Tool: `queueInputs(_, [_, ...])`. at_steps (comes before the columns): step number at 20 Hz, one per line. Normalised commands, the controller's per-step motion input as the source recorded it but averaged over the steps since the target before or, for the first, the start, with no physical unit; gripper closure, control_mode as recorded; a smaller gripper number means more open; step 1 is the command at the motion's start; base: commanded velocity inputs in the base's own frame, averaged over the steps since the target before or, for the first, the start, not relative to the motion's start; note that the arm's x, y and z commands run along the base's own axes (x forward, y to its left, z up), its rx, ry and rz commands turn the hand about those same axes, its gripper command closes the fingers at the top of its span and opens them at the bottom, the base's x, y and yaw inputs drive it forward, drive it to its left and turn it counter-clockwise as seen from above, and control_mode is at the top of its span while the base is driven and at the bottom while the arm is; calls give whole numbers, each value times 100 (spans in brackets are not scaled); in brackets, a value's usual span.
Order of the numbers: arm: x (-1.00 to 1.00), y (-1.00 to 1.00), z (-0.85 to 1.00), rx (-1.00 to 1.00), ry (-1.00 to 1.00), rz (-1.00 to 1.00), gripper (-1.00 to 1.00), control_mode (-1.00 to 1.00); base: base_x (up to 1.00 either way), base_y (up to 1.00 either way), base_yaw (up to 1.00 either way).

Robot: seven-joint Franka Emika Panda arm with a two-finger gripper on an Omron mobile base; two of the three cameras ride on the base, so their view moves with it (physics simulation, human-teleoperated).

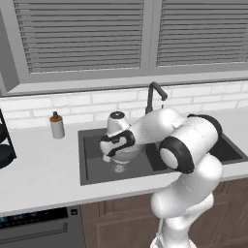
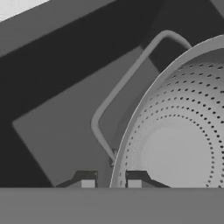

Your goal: Put the colander in the sink, put the apple, peach in the colander, and turn on the sink faucet and pour water over the colander.

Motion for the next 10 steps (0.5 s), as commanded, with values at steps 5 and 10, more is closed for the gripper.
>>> queueInputs(5, [32, -14, -50, -3, 0, 0, 100, -100, 0, 0, 0])
queueInputs(10, [26, -11, -43, -4, 2, 0, 100, -100, 0, 0, 0])
